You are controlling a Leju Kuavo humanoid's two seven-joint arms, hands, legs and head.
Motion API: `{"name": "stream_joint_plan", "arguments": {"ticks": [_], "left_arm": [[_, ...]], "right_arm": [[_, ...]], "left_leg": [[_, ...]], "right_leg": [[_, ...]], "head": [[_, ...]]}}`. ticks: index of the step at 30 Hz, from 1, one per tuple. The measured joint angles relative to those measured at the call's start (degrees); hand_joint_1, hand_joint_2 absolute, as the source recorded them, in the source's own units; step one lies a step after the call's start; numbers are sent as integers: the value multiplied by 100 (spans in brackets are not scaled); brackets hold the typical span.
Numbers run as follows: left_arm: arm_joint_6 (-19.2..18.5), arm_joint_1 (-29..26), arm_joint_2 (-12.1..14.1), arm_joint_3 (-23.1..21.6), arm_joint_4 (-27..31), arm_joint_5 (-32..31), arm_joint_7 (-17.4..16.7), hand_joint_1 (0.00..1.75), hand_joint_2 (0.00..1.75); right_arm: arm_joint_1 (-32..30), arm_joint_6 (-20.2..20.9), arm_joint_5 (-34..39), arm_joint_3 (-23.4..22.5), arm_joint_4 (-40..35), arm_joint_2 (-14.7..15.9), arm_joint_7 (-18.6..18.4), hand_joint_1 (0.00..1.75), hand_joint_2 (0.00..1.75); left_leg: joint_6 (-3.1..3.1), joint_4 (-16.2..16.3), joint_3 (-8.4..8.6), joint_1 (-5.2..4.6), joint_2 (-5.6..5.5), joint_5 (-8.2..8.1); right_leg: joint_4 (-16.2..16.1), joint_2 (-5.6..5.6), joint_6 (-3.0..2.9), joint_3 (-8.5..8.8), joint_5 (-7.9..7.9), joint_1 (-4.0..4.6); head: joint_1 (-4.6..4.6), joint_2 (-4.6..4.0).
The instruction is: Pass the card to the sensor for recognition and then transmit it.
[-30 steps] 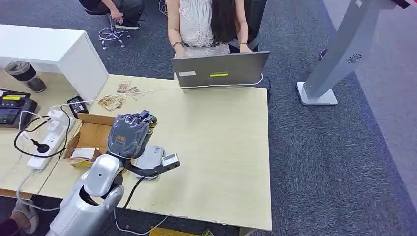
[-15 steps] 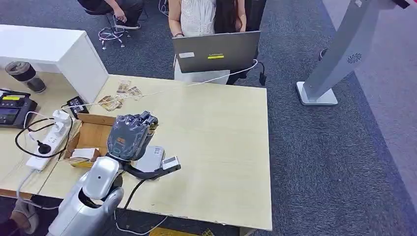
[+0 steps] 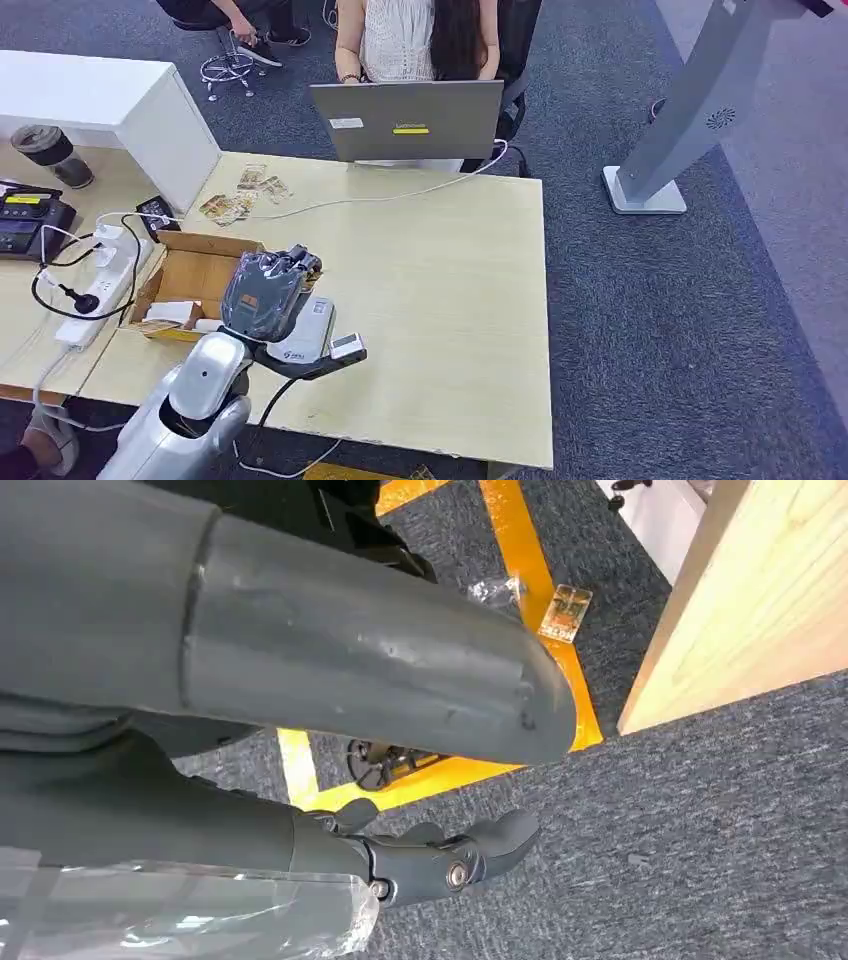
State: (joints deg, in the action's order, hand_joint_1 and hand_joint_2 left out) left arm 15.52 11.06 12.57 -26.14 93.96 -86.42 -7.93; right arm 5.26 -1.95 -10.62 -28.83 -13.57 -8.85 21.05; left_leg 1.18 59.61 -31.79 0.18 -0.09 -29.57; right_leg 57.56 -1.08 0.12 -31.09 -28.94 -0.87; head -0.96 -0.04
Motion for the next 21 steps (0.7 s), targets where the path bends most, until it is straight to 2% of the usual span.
{"name": "stream_joint_plan", "arguments": {"ticks": [6,9,15,21], "left_arm": [[-276,-9,-2,0,-50,55,-4,175,175],[-669,-8,-2,0,-138,125,-42,175,175],[-758,-5,-2,0,-330,149,-44,175,175],[-1008,15,-11,0,-625,162,-186,175,175]], "right_arm": [[-19,11,-33,-35,0,2,0,0,0],[-28,55,-98,-50,0,2,0,0,0],[-31,79,-98,-103,0,4,-2,0,0],[-31,83,-206,-133,0,4,-28,0,0]], "left_leg": [[0,0,1,0,0,0],[0,0,1,0,1,0],[0,0,1,0,1,0],[0,0,1,0,2,0]], "right_leg": [[0,0,0,1,0,-1],[0,0,0,1,0,-1],[0,0,0,0,0,0],[0,-1,0,0,0,0]], "head": [[0,0],[2,0],[2,0],[0,0]]}}
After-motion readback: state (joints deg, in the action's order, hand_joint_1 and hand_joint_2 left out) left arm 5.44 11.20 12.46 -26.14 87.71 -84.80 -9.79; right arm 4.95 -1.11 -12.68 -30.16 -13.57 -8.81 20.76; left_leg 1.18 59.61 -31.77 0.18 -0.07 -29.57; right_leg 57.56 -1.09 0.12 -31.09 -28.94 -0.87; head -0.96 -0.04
